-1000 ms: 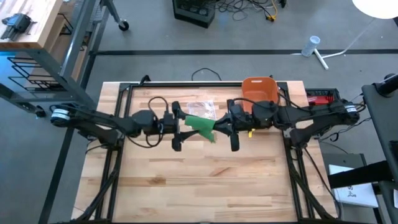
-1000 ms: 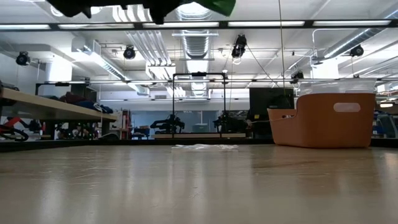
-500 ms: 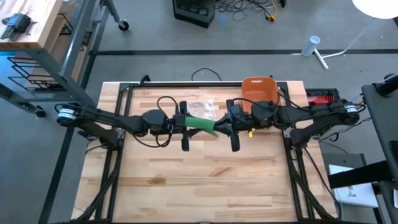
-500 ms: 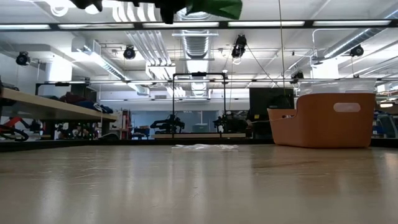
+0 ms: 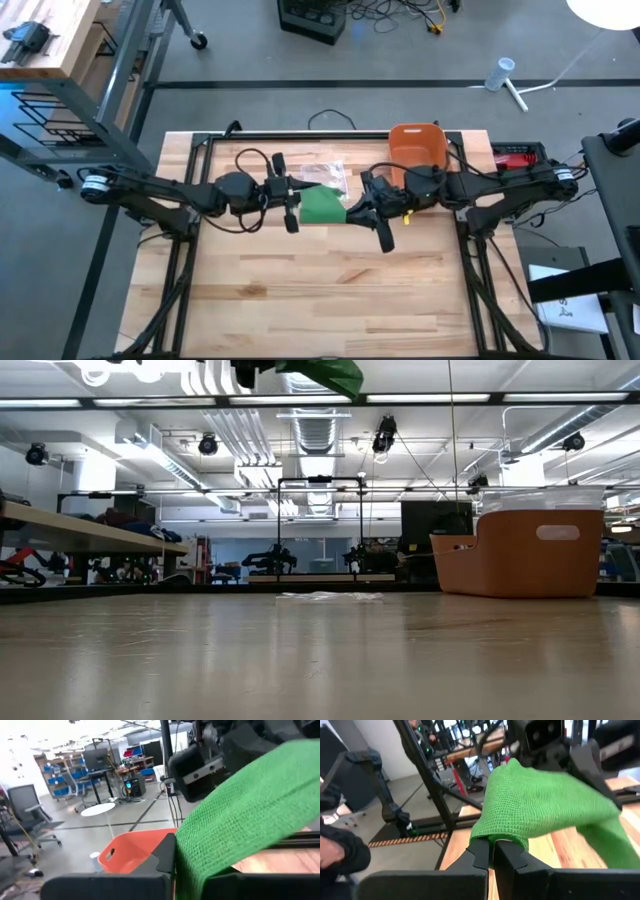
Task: Roll bandage
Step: Roll the green bandage
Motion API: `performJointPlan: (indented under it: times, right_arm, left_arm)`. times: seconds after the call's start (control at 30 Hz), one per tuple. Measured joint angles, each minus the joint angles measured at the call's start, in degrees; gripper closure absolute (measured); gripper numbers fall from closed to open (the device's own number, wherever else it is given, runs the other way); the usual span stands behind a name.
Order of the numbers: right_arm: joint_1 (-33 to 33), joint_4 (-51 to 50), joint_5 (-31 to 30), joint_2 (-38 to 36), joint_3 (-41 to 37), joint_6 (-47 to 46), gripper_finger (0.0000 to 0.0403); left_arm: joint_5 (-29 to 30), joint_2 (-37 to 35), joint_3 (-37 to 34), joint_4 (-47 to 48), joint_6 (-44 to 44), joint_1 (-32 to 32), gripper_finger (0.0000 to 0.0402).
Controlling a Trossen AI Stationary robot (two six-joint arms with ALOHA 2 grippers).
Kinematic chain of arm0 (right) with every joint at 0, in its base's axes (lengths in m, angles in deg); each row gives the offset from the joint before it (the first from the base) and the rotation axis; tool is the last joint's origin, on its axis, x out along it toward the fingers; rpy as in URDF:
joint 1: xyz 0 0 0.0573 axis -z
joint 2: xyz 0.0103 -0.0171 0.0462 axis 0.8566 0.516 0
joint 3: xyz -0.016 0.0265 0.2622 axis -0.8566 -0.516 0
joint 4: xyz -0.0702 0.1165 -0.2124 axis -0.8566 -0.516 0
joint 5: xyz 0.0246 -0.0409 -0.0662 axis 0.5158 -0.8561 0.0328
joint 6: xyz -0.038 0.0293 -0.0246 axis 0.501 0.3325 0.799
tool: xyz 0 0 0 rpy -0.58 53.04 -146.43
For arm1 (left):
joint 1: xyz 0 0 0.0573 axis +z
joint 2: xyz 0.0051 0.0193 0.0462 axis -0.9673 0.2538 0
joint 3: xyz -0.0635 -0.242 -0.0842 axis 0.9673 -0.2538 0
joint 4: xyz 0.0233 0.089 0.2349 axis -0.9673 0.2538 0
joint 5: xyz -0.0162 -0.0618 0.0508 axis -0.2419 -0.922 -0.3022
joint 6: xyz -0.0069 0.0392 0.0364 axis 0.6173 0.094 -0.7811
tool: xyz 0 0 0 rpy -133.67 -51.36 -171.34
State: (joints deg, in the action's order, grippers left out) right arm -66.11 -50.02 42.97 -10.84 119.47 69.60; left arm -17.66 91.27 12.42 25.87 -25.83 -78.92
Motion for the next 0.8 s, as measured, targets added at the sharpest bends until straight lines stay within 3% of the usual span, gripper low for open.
performJointPlan:
  times: [0.33,0.5,0.8]
  right_arm:
    - [-0.38,-4.0,0.45,0.0,0.0,0.06,0.0403]
    - [-1.03,-4.68,1.48,0.21,0.0,0.65,0.0403]
    - [-2.03,-4.97,1.66,5.51,0.02,3.55,0.0403]
  left_arm:
    - [0.33,-4.65,0.02,3.86,-2.93,0.16,0.04]
    - [4.33,-5.73,0.02,2.66,-6.9,1.38,0.04]
    - [-0.36,-6.88,1.44,2.38,-8.11,4.74,0.0401]
